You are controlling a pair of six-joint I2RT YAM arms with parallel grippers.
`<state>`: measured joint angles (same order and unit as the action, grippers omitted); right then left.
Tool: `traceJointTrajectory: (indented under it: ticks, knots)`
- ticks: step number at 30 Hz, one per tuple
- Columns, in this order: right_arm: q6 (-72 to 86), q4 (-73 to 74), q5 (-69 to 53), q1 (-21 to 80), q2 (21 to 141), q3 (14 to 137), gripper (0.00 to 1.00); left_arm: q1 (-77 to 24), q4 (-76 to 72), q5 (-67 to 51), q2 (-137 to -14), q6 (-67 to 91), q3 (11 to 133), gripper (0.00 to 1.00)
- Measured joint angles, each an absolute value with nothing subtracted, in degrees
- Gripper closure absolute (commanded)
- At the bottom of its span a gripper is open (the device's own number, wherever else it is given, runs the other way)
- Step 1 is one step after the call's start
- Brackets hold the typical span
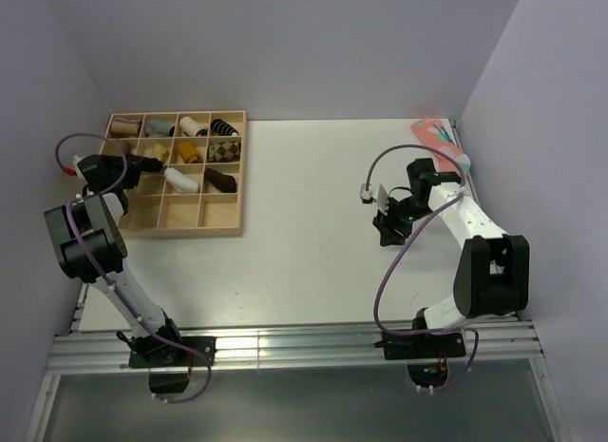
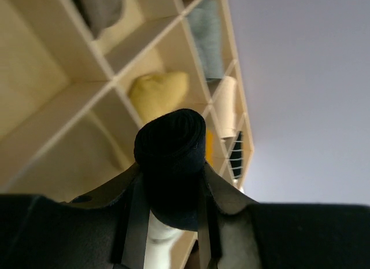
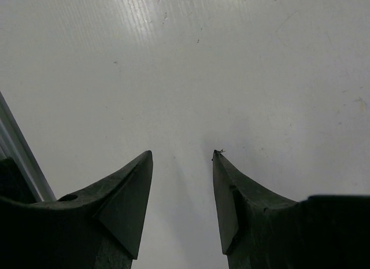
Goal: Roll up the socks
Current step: Place the sock in the storage box.
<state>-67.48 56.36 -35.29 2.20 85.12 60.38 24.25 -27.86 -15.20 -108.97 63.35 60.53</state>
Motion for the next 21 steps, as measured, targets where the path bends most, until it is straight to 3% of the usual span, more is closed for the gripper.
traceJointTrajectory:
  ticks: [21]
  knots:
    - [-68.05,57.12,-35.88,2.20,88.38,60.58,0.48,24.25,-8.01,-8.91,-113.56,60.38,68.55,1.00]
